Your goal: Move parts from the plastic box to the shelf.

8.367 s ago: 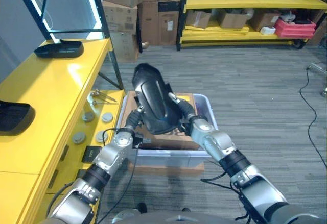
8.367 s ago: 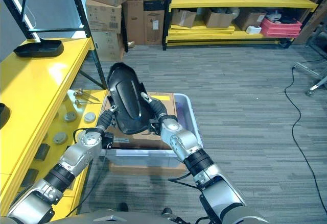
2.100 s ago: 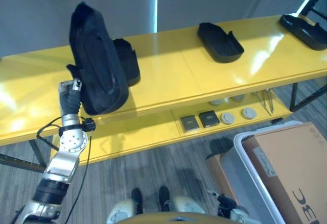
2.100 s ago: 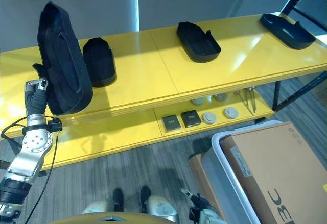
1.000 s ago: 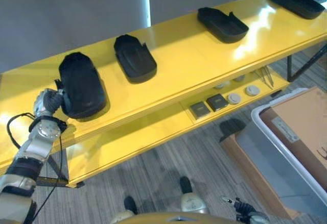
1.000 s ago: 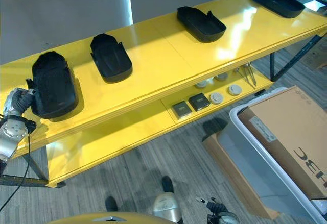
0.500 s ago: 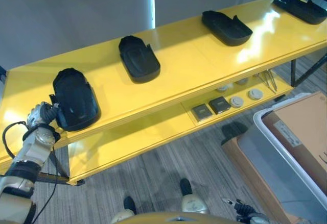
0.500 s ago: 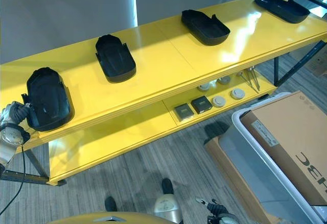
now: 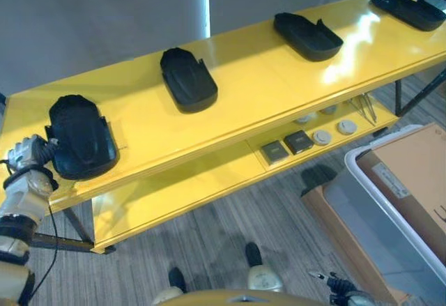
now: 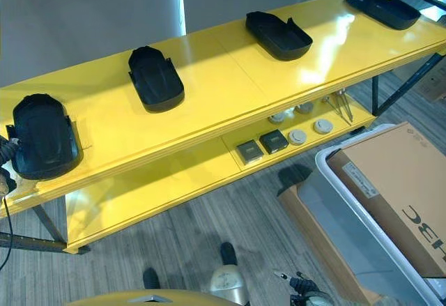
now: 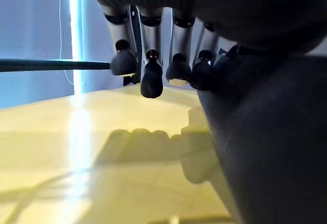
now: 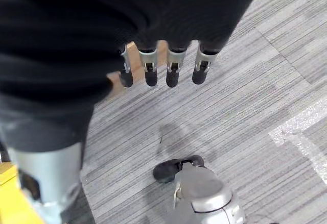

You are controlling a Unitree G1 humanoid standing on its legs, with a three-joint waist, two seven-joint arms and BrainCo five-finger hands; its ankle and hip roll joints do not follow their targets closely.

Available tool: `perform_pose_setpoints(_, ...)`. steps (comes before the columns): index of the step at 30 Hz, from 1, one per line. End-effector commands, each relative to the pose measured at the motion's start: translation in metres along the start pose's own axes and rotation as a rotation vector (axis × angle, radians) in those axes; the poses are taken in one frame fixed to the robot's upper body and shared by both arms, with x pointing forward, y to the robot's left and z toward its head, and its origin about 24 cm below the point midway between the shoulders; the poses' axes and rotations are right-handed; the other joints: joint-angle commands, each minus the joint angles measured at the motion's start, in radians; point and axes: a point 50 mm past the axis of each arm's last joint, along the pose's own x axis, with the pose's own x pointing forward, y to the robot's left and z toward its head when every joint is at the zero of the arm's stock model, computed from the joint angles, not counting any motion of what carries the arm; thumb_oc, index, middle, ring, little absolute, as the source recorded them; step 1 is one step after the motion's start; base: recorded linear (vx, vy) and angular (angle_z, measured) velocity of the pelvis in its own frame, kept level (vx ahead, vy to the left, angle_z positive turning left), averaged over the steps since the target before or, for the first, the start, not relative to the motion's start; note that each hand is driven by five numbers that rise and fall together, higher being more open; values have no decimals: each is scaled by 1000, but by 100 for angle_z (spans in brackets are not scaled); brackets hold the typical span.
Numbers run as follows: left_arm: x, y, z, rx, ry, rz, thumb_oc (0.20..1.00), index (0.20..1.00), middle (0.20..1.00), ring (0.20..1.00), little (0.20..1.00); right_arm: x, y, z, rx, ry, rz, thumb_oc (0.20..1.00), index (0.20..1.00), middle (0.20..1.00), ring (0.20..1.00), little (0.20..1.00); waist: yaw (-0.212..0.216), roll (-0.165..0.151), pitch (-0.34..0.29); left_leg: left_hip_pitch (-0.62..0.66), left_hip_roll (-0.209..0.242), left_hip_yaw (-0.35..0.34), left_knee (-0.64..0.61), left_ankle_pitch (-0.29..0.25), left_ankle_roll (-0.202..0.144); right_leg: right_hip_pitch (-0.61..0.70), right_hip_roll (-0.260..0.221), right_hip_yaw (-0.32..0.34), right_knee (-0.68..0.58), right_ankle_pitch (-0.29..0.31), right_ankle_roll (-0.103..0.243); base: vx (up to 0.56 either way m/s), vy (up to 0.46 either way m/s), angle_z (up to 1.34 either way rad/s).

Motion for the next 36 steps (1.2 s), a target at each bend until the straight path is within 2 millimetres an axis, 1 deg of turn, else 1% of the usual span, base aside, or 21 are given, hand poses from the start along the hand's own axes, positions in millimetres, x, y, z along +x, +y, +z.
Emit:
perform_pose_setpoints(1,19,64,9,1,-3,220,200,200,200,200,200,-1,-16,8,-12,-31,-31,1000,1000,1000,1000,1000,-14,-8,21,-33,25,-26,71,-19,39,-10,-24,11,92,-49,7,3,21,-3)
perform_pose_setpoints(6,22,67,13,-18,17,233,200,200,200,200,200,-2,-17,13,-13,-56,-23,1000,1000,1000,1000,1000,-21,-18,33,-41,25,-25,78,-21,40,-19,-23,23,92,-45,8,1,0,-1)
perform_pose_setpoints(11,23,59,13,-47,57,241,200,200,200,200,200,-2,-15,17,-17,-71,-19,1000,1000,1000,1000,1000,-27,-25,41,-45,26,-24,85,-23,40,-25,-21,31,97,-46,8,3,2,-7)
perform_pose_setpoints(12,23,57,13,-50,64,243,526,526,526,526,526,-2,-15,16,-18,-72,-19,1000,1000,1000,1000,1000,-27,-27,42,-46,26,-24,87,-24,41,-26,-20,31,98,-47,8,1,-3,-8)
perform_pose_setpoints(13,23,55,12,-50,71,242,1000,1000,1000,1000,1000,-2,-15,16,-20,-71,-16,1000,1000,1000,1000,1000,-27,-30,43,-48,27,-24,89,-23,40,-26,-19,32,99,-47,7,1,-6,-6)
perform_pose_setpoints(17,23,53,11,-73,92,273,1000,1000,1000,1000,1000,-1,-14,15,-33,-71,-9,1000,1000,1000,1000,1000,-28,-36,45,-47,30,-23,89,-22,39,-25,-17,32,100,-48,5,-1,-5,-2)
perform_pose_setpoints(18,23,54,12,-106,98,296,1000,1000,1000,1000,1000,-1,-13,15,-38,-70,-6,1000,1000,1000,1000,1000,-26,-37,45,-47,31,-25,90,-22,39,-23,-17,30,101,-50,4,0,0,0)
perform_pose_setpoints(21,23,59,18,-135,75,341,1000,1000,1000,1000,1000,-1,-12,14,-55,-68,0,1000,1000,1000,1000,1000,-21,-36,44,-44,32,-31,88,-20,38,-18,-18,21,102,-52,2,0,0,0)
perform_pose_setpoints(23,22,69,28,-174,9,424,1000,1000,1000,1000,1000,-1,-8,13,-67,-60,10,1000,1000,1000,1000,1000,-10,-32,37,-36,33,-41,83,-19,37,-6,-20,7,103,-57,0,2,-27,13)
perform_pose_setpoints(24,19,80,33,-224,-43,489,1000,1000,1000,1000,1000,-1,-5,11,-73,-52,17,1000,1000,1000,1000,1000,-2,-29,27,-29,34,-46,79,-20,37,6,-22,-4,101,-60,-2,26,-33,21)
perform_pose_setpoints(25,19,82,35,-234,-58,505,1000,1000,1000,1000,1000,-1,-5,10,-75,-51,19,1000,1000,1000,1000,1000,0,-28,25,-27,34,-46,79,-20,37,7,-23,-5,101,-61,-2,50,-42,20)
perform_pose_setpoints(27,12,100,47,-333,-172,550,1000,1000,1000,1000,1000,-1,4,6,-87,-32,29,1000,1000,1000,1000,1000,19,-24,8,-14,38,-52,68,-19,37,25,-27,-22,97,-64,-3,63,-47,15)
perform_pose_setpoints(28,8,106,55,-377,-233,549,1000,1000,1000,1000,1000,-1,8,4,-89,-25,32,1000,1000,1000,1000,1000,26,-23,3,-9,39,-56,64,-19,37,31,-29,-28,95,-66,-3,60,-61,24)
perform_pose_setpoints(29,-1,112,68,-471,-338,533,1000,1000,1000,1000,1000,-1,13,2,-91,-19,38,1000,1000,1000,1000,1000,38,-23,-3,-5,40,-61,58,-17,35,40,-30,-38,91,-69,-4,46,-70,23)
perform_pose_setpoints(31,-21,113,94,-608,-512,449,1000,1000,1000,1000,1000,-1,21,-2,-83,-7,47,1000,1000,1000,1000,1000,58,-24,-9,2,42,-76,49,-15,32,55,-30,-52,87,-74,-5,38,-80,21)
perform_pose_setpoints(32,-29,111,102,-672,-565,406,1000,1000,1000,1000,1000,-1,23,-3,-77,-5,49,1000,1000,1000,1000,1000,66,-26,-10,3,43,-80,46,-15,31,59,-30,-57,85,-75,-5,28,-80,25)
perform_pose_setpoints(33,-47,102,111,-771,-634,313,1000,1000,1000,1000,1000,-1,30,-5,-63,1,48,1000,1000,1000,1000,1000,80,-27,-12,7,43,-87,41,-13,30,69,-30,-67,81,-76,-5,16,-53,24)
perform_pose_setpoints(34,-47,102,111,-771,-634,313,1000,1000,1000,1000,1000,-1,30,-5,-63,1,48,1000,1000,1000,1000,1000,80,-27,-12,7,43,-87,41,-13,30,69,-30,-67,81,-76,-5,12,-80,27)
perform_pose_setpoints(35,-71,82,121,-893,-730,166,1000,1000,1000,1000,1000,-3,37,-8,-42,6,50,1000,1000,1000,1000,1000,101,-29,-14,6,45,-101,39,-10,27,79,-29,-81,79,-79,-6,0,-80,23)
perform_pose_setpoints(36,-89,66,124,-964,-786,59,1000,1000,1000,1000,1000,-4,44,-10,-24,10,50,1000,1000,1000,1000,1000,118,-29,-12,5,46,-111,39,-7,26,85,-27,-90,78,-81,-9,0,-93,18)
